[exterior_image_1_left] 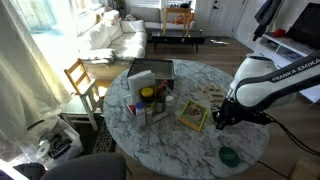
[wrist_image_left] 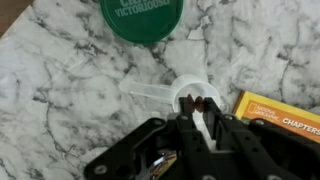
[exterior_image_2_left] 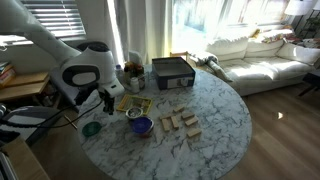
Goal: Pick up the small black object from the can and put it in the clear measuring spoon
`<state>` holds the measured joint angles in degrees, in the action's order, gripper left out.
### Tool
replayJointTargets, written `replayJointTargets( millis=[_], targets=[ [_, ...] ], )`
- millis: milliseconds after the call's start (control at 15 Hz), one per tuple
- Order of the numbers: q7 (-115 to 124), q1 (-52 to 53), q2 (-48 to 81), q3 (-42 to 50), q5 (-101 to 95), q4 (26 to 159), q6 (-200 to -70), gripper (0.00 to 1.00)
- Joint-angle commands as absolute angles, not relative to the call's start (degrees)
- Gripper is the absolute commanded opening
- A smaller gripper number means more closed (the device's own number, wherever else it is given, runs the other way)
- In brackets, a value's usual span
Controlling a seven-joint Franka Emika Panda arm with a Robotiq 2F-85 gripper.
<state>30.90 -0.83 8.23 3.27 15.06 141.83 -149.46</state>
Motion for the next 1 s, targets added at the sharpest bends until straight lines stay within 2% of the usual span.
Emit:
replayJointTargets(
  millis=[0,67,133,533,600,933],
  targets=[
    [31.1,-0.3,8.9,3.5,14.1,142.5,-151.6,0.26],
    [31.0,-0.3,8.9,3.5,14.3,142.4,-151.7,0.43],
    [31.0,-0.2,8.8,3.4,14.3,142.5,-151.9,0.52],
    [32.1,-0.1,7.5,3.7,13.9,142.4,-151.8,0.95],
    [34.9,0.2,6.4,4.7,11.3,142.4,-150.3,1.0],
    [42.0,-2.0,-1.4,6.5,7.3,141.6,-144.4,1.0]
  ],
)
